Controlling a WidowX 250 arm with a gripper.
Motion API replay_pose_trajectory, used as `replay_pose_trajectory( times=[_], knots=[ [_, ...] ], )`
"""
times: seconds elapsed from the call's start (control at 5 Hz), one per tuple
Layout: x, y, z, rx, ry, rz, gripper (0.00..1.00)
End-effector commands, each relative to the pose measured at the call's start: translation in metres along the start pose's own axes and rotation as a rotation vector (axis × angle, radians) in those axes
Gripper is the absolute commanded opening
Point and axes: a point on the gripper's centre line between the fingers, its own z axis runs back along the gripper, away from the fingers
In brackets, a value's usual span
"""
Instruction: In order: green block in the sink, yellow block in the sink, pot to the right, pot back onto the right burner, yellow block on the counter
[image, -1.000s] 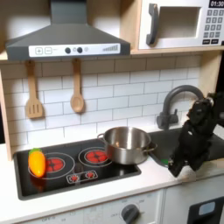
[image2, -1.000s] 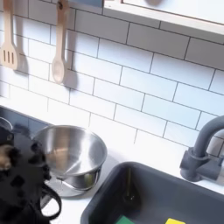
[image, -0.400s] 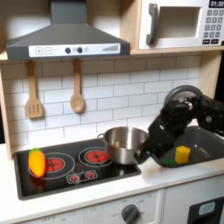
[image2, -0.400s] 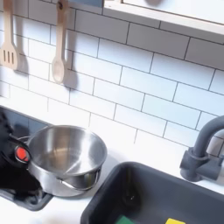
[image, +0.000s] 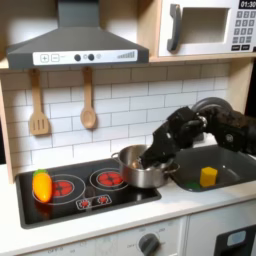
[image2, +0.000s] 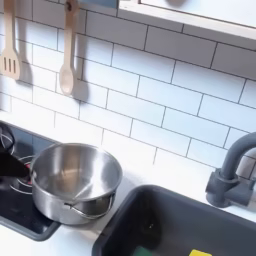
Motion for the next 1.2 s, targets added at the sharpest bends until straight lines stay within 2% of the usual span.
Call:
replay_pose_trajectory(
  times=[0.0, 0.2, 0.4, 0.8, 1.0],
  knots=[
    [0.037, 0.008, -0.011, -0.045, -0.153, 0.043, 0.0],
    [0.053, 0.015, -0.015, -0.051, -0.245, 0.073, 0.0],
    [0.071, 0.02, -0.014, -0.063, -0.344, 0.071, 0.0],
    [0.104, 0.029, -0.005, -0.09, -0.517, 0.061, 0.0],
    [0.117, 0.033, 0.004, -0.113, -0.601, 0.093, 0.0]
  ],
)
